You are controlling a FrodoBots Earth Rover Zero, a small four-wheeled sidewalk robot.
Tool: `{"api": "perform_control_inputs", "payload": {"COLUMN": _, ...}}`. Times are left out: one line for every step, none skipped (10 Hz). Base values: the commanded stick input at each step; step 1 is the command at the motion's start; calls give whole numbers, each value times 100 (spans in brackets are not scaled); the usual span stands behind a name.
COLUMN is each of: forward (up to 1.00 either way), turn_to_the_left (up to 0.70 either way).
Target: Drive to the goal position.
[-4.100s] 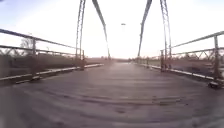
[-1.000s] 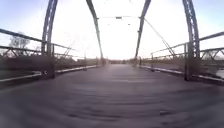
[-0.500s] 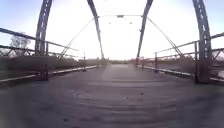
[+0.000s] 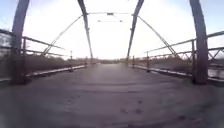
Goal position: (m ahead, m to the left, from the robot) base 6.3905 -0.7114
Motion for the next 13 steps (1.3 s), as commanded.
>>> {"api": "perform_control_inputs", "payload": {"forward": 100, "turn_to_the_left": -17}}
{"api": "perform_control_inputs", "payload": {"forward": 100, "turn_to_the_left": -9}}
{"api": "perform_control_inputs", "payload": {"forward": 100, "turn_to_the_left": -2}}
{"api": "perform_control_inputs", "payload": {"forward": 100, "turn_to_the_left": 1}}
{"api": "perform_control_inputs", "payload": {"forward": 100, "turn_to_the_left": 1}}
{"api": "perform_control_inputs", "payload": {"forward": 100, "turn_to_the_left": 1}}
{"api": "perform_control_inputs", "payload": {"forward": 100, "turn_to_the_left": 1}}
{"api": "perform_control_inputs", "payload": {"forward": 100, "turn_to_the_left": 1}}
{"api": "perform_control_inputs", "payload": {"forward": 100, "turn_to_the_left": 1}}
{"api": "perform_control_inputs", "payload": {"forward": 100, "turn_to_the_left": 1}}
{"api": "perform_control_inputs", "payload": {"forward": 100, "turn_to_the_left": 1}}
{"api": "perform_control_inputs", "payload": {"forward": 100, "turn_to_the_left": 1}}
{"api": "perform_control_inputs", "payload": {"forward": 100, "turn_to_the_left": 1}}
